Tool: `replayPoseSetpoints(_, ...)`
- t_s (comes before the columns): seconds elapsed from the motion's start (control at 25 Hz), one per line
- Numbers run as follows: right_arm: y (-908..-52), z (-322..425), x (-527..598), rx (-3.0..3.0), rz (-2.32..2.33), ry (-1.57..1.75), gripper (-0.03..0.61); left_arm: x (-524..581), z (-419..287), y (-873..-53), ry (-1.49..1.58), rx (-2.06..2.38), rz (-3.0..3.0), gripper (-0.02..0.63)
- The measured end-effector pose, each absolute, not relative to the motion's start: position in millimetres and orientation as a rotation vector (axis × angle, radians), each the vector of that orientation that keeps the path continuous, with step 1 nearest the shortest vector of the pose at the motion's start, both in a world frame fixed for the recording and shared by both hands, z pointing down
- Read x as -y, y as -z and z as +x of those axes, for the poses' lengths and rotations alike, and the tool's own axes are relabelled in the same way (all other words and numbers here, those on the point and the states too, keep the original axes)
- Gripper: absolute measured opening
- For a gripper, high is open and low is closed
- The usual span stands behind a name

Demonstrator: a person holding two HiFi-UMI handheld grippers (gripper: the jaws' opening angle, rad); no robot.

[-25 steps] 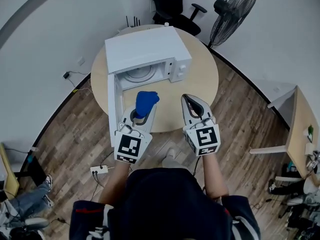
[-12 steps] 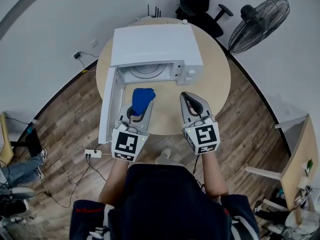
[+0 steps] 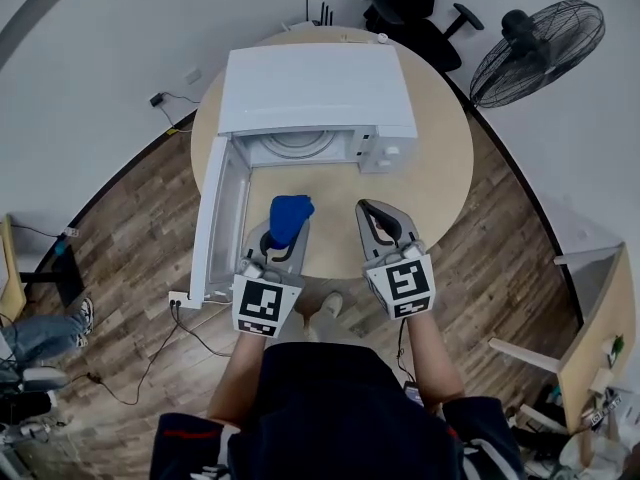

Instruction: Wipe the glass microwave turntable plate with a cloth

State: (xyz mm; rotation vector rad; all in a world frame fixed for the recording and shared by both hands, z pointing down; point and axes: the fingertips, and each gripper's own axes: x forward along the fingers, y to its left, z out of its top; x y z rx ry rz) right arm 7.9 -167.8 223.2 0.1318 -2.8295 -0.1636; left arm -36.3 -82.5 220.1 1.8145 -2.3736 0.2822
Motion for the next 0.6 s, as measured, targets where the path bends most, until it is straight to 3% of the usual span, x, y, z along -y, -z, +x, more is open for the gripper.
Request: replayPoseSetpoints(0.6, -341, -15, 164, 2.587, 0.065, 0.306, 0.011, 103, -64, -329, -0.252, 2.209, 1.776, 0.054)
